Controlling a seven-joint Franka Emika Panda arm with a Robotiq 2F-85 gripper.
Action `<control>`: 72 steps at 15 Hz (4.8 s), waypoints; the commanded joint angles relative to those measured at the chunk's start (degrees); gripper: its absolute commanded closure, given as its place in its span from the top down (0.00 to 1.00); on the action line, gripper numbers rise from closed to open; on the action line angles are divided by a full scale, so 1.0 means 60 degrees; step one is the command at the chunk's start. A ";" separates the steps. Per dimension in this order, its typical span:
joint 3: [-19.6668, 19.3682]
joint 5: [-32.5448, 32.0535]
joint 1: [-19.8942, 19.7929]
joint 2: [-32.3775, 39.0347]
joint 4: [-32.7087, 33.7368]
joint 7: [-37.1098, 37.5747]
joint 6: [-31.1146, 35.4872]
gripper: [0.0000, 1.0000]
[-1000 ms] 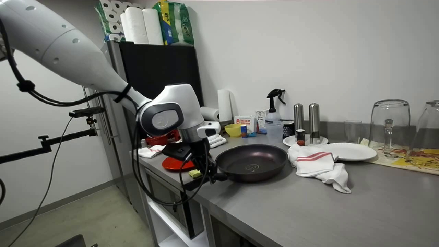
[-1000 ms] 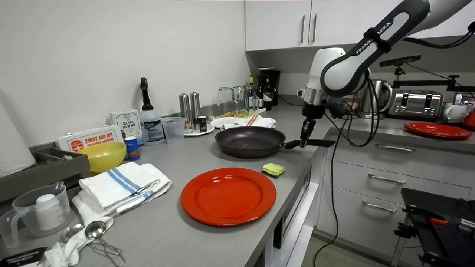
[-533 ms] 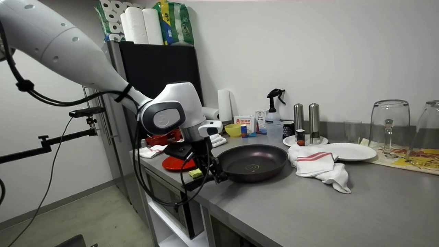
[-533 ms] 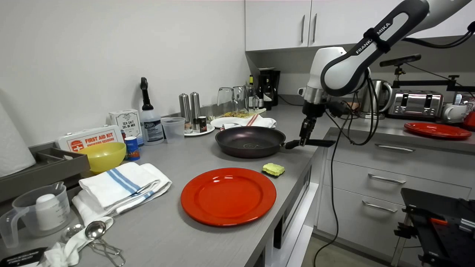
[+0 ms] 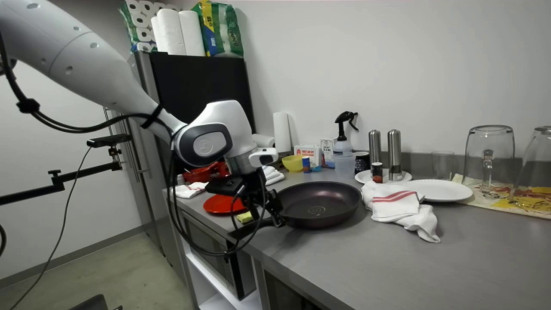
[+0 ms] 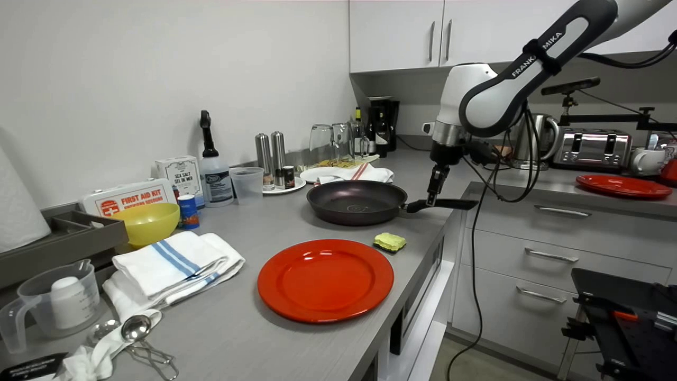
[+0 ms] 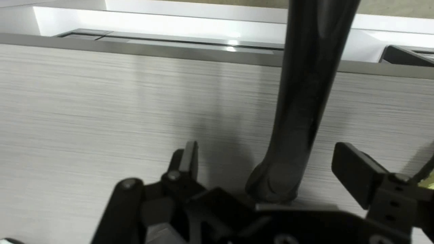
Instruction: Move the pan to the right and the left twice, then move it to the right on the counter
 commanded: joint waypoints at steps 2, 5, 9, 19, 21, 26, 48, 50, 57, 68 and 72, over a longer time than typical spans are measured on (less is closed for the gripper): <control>0.0166 -0.0874 0.0079 -0.0009 0.0035 -0.0259 -0.0155 1.00; 0.0311 -0.0839 0.0100 0.0082 0.0056 -0.0237 -0.0002 1.00; 0.0519 -0.0138 0.0039 0.0159 0.0222 -0.0306 -0.0066 1.00; 0.0483 -0.0062 -0.0061 0.1199 0.1436 0.0269 0.0193 1.00; 0.0512 -0.0103 -0.0041 0.1354 0.1610 0.0348 0.0153 1.00; 0.0455 -0.0310 -0.0032 0.1603 0.1916 0.0386 -0.0199 1.00; 0.0549 0.0028 -0.0125 0.2022 0.2637 0.0322 -0.2129 0.16; 0.0542 0.0048 -0.0139 0.2041 0.2679 0.0320 -0.2162 0.16; 0.0567 0.0199 -0.0235 0.1602 0.2339 0.0109 -0.1998 0.16; 0.0356 0.1889 -0.0491 -0.1576 0.1317 -0.1526 -0.2030 0.16; 0.0153 0.1972 -0.0409 -0.1986 0.1003 -0.1541 -0.2294 0.16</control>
